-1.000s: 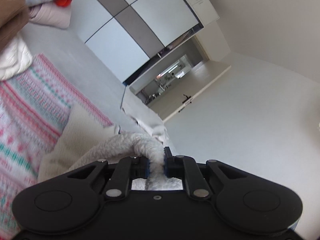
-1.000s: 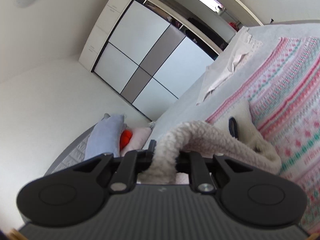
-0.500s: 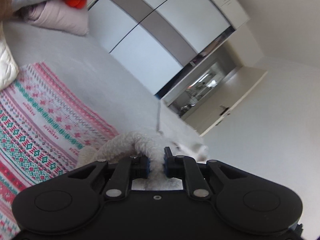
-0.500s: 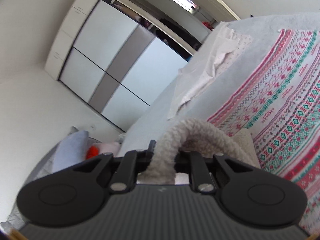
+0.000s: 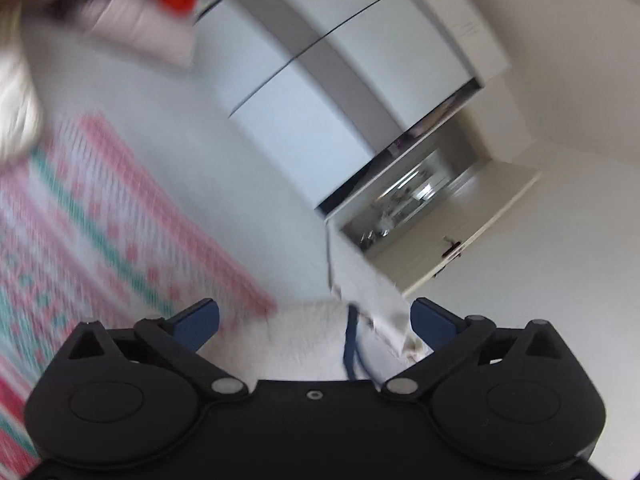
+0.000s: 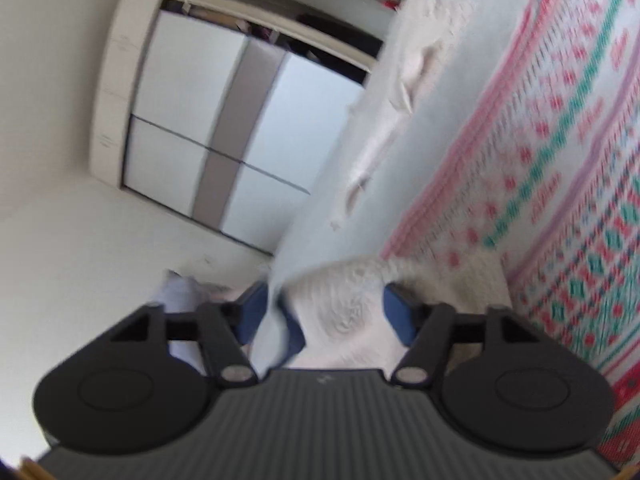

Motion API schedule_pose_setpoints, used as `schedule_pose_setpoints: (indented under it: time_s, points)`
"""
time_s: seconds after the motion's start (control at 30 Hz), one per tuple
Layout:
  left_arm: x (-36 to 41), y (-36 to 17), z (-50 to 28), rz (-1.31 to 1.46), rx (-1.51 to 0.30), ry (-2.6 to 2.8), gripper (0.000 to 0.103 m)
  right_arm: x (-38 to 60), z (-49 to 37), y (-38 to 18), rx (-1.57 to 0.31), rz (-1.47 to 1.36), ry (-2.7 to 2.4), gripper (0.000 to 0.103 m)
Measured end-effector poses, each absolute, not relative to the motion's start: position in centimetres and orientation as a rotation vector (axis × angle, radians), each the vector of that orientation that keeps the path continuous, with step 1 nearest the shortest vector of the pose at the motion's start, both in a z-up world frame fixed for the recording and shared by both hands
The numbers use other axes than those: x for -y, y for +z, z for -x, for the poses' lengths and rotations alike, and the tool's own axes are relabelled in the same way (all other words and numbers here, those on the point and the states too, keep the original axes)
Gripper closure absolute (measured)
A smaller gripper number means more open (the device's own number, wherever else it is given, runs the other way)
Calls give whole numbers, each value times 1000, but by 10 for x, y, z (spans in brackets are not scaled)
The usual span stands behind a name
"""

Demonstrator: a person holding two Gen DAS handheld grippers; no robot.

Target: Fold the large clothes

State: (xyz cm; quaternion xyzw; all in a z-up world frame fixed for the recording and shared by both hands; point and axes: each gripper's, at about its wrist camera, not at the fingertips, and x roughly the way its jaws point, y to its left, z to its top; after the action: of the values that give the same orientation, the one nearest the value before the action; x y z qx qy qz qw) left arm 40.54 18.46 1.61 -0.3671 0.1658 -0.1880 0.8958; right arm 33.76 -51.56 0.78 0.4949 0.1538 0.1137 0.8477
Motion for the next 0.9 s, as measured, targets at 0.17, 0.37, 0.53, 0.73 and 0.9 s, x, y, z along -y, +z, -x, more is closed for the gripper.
schedule_pose_setpoints:
  time_s: [0.17,0.37,0.53,0.73,0.9]
  points:
    - [-157,26,-439,384,-483,-300,0,471,-364,38,-478,-472,55,29]
    - [-119,7,-480,288,-597,-339,42,403,-403,28,-514,-186,14,69]
    - [-124,9,-448,383,-300,-265,90,411,-396,25,-351,-216,-110,91]
    - [-113,-33,-493,350,-464,-131,90,426,-426,-6,-482,-263,-179,91]
    - [-113,-48,-517,352,-626,-94,81,447,-437,-22,-615,-394,-194,71]
